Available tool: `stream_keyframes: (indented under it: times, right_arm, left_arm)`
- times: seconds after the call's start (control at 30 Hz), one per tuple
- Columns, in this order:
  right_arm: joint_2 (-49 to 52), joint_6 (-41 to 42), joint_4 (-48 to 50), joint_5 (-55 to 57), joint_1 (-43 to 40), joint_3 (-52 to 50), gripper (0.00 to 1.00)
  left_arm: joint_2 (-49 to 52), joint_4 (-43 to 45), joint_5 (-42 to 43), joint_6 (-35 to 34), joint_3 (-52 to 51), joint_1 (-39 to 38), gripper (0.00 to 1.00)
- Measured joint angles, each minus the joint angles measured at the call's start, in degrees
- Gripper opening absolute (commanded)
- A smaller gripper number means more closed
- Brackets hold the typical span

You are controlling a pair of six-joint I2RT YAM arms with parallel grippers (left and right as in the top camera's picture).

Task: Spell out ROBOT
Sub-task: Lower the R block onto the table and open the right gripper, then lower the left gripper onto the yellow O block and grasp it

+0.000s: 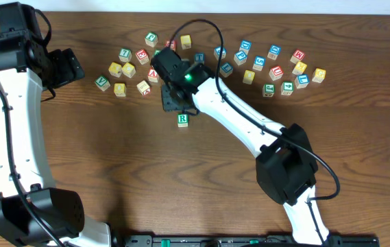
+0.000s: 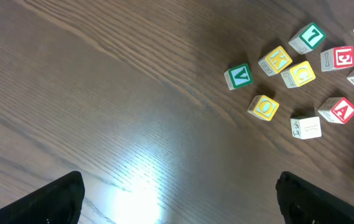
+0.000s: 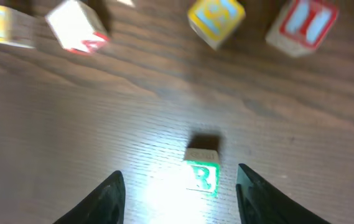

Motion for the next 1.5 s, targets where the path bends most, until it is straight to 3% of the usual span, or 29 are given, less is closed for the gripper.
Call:
stream_keyframes:
  times: [0.33,0.77,0.87,1.1,1.23,1.5]
  right_arm:
    - [0.00,-3.80,-3.74,-2.75,-1.33,7.06,0.57]
    - [0.00,-10.58,-15.47,-4.50,-11.78,15.54,0.62]
    - [0.00,-11.41,-16.39,-4.50,-14.16,16.33,0.66]
    - [0.00,-12.33,-17.33,-4.46,-17.49,16.44,0.72]
    - [0.00,-12.94,-17.38,-4.48,-17.57,16.46,0.73]
    - [0.00,-13.20,-18.40,-4.48,-17.53,16.46,0.76]
  left_arm:
    - [0.00,0.55,0.00,-0.02,0.00,-0.02,0.98]
    - [0.00,3.06,2.19,0.00,0.00,0.00,0.98]
    - [0.00,3.08,5.75,-0.48,0.00,-0.13,0.71]
    - [1.18,3.30,9.44,-0.44,0.00,-4.63,0.70]
    - [5.01,3.72,9.70,-0.48,0.00,-9.22,0.56]
    - [15.28,4.35,8.15,-3.39,-0.09,-14.56,0.56]
